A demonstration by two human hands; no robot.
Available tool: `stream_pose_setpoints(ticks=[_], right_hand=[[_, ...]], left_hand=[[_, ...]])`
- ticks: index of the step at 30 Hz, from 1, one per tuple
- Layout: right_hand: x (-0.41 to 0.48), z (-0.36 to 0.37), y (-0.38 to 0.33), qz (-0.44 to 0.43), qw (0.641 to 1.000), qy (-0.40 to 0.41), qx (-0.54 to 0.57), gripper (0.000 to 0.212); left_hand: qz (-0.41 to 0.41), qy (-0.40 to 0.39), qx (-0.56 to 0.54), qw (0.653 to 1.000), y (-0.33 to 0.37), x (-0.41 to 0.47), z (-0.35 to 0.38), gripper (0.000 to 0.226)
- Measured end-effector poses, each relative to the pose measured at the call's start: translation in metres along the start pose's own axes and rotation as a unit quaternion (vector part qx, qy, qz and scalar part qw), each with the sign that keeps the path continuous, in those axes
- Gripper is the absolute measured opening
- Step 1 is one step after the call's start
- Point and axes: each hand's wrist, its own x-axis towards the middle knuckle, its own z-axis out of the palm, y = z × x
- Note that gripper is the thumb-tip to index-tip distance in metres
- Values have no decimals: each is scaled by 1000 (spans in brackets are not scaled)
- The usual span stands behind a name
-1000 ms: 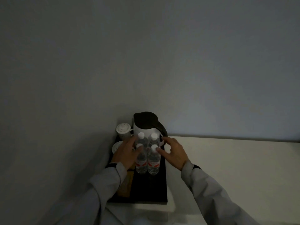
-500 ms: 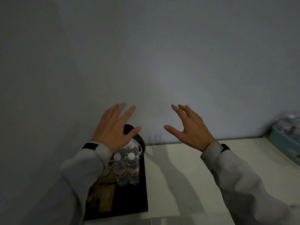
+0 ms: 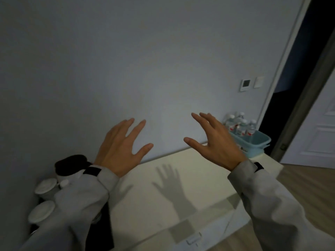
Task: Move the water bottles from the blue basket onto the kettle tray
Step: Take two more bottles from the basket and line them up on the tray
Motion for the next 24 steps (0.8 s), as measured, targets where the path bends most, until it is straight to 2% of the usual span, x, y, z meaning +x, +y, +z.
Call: stream_pose_setpoints(ticks=[5,14,24], right_hand=[[-16,-52,93,24,999,36,-10,78],[-23,-144,270,61,997,41,-34,80],[21,-159,442,78,994,27,-67,82]], left_hand=[[21,10,-4,1000,85,50,39,74],[38,12,-39,998,243,137,130,71],[52,15,-79,995,334,249,249,71]])
